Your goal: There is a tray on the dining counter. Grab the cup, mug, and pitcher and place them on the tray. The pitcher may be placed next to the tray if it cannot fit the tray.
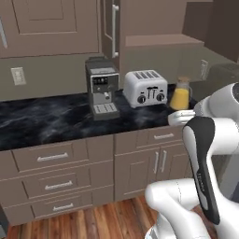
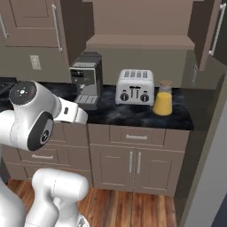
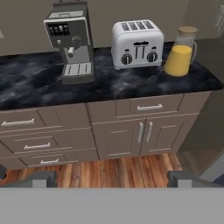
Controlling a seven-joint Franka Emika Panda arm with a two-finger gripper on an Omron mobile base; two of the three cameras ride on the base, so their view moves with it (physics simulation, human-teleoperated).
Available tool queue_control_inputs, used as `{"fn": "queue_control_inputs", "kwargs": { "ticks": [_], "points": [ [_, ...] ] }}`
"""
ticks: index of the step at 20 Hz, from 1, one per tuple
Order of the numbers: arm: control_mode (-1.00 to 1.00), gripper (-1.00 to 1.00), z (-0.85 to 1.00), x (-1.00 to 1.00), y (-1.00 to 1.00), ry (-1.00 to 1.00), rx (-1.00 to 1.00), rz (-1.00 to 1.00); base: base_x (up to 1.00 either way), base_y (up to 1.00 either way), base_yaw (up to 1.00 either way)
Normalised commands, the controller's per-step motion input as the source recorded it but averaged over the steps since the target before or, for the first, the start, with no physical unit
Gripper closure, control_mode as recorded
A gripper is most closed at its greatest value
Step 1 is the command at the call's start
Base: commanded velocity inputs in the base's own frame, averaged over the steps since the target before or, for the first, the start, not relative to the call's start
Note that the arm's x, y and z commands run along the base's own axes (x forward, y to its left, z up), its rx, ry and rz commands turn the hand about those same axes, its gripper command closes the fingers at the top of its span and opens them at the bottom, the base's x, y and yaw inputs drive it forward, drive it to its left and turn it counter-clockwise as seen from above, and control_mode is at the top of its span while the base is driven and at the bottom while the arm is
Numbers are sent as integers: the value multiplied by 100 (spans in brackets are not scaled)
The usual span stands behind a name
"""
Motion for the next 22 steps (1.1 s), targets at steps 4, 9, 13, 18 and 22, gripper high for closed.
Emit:
{"fn": "queue_control_inputs", "kwargs": {
  "ticks": [4, 9, 13, 18, 22],
  "points": [
    [100, -100, 0, 0, 0, 0, 0, 0, 28, -40, 22],
    [100, -100, 0, 0, 0, 0, 0, 0, 26, -63, 17],
    [100, -100, 0, 0, 0, 0, 0, 0, 26, -60, 8],
    [100, -100, 0, 0, 0, 0, 0, 0, 36, -36, 0],
    [100, -100, 0, 0, 0, 0, 0, 0, 36, -19, 0]
  ]
}}
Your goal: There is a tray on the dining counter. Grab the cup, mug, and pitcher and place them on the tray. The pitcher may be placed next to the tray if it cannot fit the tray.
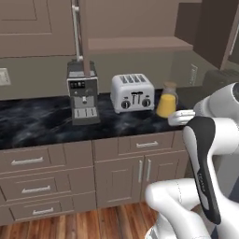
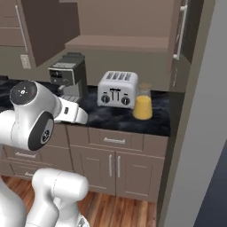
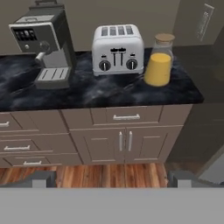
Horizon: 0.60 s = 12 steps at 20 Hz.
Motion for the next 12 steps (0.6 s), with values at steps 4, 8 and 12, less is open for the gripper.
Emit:
{"fn": "queue_control_inputs", "kwargs": {
  "ticks": [4, 8, 12],
  "points": [
    [100, -100, 0, 0, 0, 0, 0, 0, 41, -11, -3],
    [100, -100, 0, 0, 0, 0, 0, 0, 49, -17, -8],
    [100, -100, 0, 0, 0, 0, 0, 0, 46, -27, -19]
  ]
}}
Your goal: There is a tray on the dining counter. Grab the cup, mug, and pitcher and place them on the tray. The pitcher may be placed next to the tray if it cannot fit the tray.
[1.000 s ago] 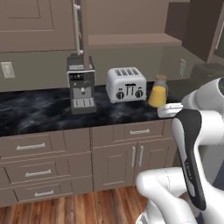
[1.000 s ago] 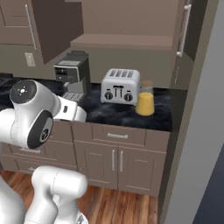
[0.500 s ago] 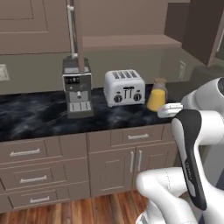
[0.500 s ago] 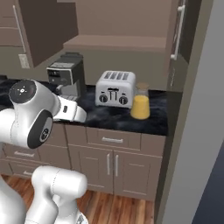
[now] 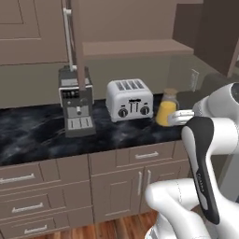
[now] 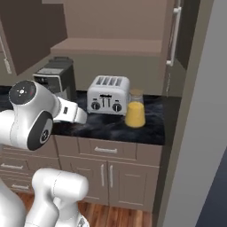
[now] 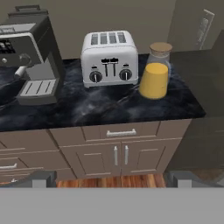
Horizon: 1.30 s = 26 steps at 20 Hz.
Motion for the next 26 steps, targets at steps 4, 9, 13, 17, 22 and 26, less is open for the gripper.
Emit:
{"fn": "queue_control_inputs", "kwargs": {
  "ticks": [4, 9, 13, 17, 22, 26],
  "points": [
    [100, -100, 0, 0, 0, 0, 0, 0, 42, -36, -15],
    [100, -100, 0, 0, 0, 0, 0, 0, 48, -46, -5],
    [100, -100, 0, 0, 0, 0, 0, 0, 47, -38, -1],
    [100, -100, 0, 0, 0, 0, 0, 0, 44, -28, 0],
    [100, -100, 0, 0, 0, 0, 0, 0, 45, -17, 0],
    [100, -100, 0, 0, 0, 0, 0, 0, 44, -6, 0]
  ]
}}
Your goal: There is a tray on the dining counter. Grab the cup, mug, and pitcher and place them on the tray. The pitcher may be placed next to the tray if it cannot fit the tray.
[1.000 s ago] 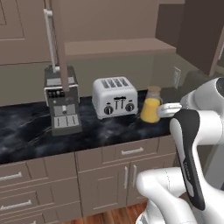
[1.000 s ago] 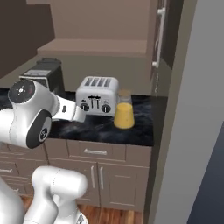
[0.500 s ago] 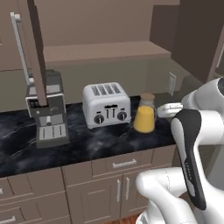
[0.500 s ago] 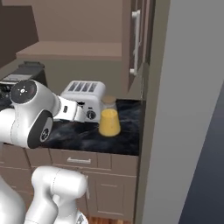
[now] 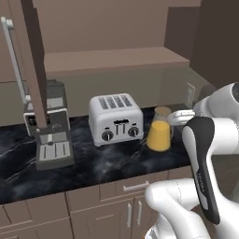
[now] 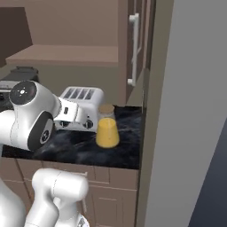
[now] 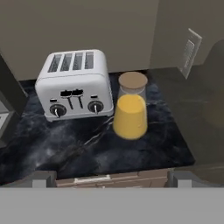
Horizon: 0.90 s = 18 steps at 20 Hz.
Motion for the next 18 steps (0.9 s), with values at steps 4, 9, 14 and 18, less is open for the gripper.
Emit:
{"fn": "queue_control_inputs", "kwargs": {
  "ticks": [4, 9, 14, 18],
  "points": [
    [100, -100, 0, 0, 0, 0, 0, 0, 45, -2, 0],
    [100, -100, 0, 0, 0, 0, 0, 0, 43, -1, 0],
    [100, -100, 0, 0, 0, 0, 0, 0, 28, -13, 0],
    [100, -100, 0, 0, 0, 0, 0, 0, 24, -15, 0]
  ]
}}
